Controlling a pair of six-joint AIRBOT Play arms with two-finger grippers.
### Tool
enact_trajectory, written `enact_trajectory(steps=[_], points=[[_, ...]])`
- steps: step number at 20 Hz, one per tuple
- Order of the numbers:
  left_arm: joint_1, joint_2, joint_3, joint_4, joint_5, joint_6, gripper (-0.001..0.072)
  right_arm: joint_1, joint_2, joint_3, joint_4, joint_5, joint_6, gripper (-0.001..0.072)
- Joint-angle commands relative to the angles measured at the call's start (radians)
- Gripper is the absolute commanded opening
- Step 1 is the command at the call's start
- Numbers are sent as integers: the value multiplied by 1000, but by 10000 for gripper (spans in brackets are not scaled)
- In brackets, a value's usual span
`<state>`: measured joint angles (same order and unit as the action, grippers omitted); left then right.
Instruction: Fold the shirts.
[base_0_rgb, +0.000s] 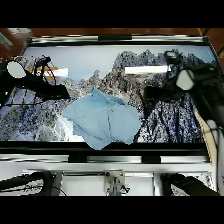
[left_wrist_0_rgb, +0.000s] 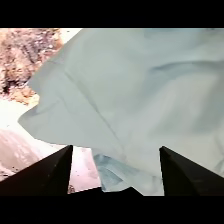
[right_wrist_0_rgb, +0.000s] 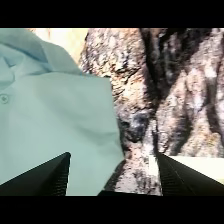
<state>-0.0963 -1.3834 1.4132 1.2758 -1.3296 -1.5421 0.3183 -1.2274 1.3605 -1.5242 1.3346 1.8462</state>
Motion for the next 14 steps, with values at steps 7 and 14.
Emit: enact_trajectory(steps=[7, 14], points=[[69, -241, -8, -2, 204, 121, 641, 0, -302, 1, 263, -58, -87, 665], [69, -321, -8, -187, 215, 188, 606, 0, -338, 1, 251, -226, -35, 666]])
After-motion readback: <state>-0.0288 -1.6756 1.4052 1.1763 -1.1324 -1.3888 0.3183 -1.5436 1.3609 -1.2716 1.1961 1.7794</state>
